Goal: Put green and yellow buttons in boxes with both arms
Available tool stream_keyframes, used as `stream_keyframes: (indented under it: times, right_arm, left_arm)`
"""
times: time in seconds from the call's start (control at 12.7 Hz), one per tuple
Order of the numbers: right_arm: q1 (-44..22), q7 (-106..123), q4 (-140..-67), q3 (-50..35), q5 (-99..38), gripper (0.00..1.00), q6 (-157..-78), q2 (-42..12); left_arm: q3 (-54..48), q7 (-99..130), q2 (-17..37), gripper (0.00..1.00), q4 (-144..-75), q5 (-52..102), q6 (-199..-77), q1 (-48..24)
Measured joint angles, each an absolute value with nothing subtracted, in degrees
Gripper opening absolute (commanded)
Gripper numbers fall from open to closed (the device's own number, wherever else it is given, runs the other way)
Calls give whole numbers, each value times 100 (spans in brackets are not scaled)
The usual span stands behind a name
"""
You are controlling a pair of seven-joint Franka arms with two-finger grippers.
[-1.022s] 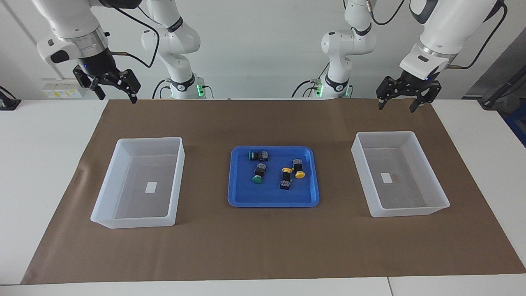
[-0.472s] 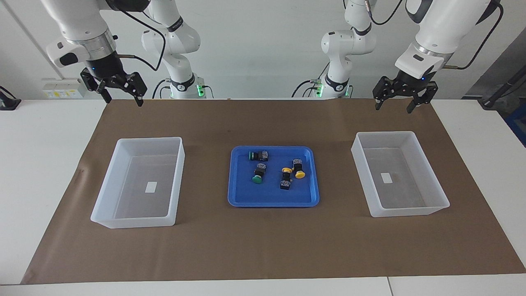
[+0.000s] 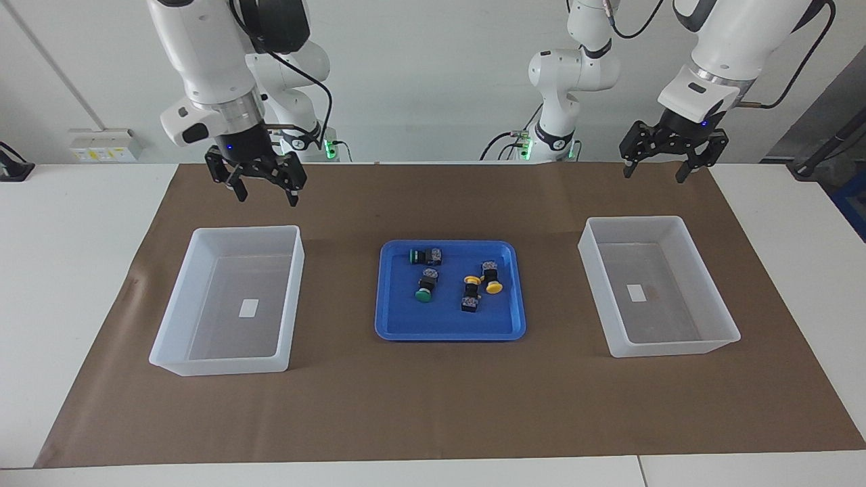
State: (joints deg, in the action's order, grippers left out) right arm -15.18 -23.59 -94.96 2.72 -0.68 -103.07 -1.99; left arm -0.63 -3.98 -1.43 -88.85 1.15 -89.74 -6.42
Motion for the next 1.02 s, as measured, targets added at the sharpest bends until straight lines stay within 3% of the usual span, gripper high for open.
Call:
stream_keyframes:
  times: [0.39, 1.02]
  right_arm:
    - [-2572, -3542, -9514, 236, -80, 100, -12078, -1501]
    - [-3415, -4170, -9489, 230, 23, 100, -13075, -2395]
  left_arm:
    - [-48, -335, -136, 100, -9012, 115, -9029, -672]
    - [-69, -333, -146, 100, -9321, 117, -9731, -774]
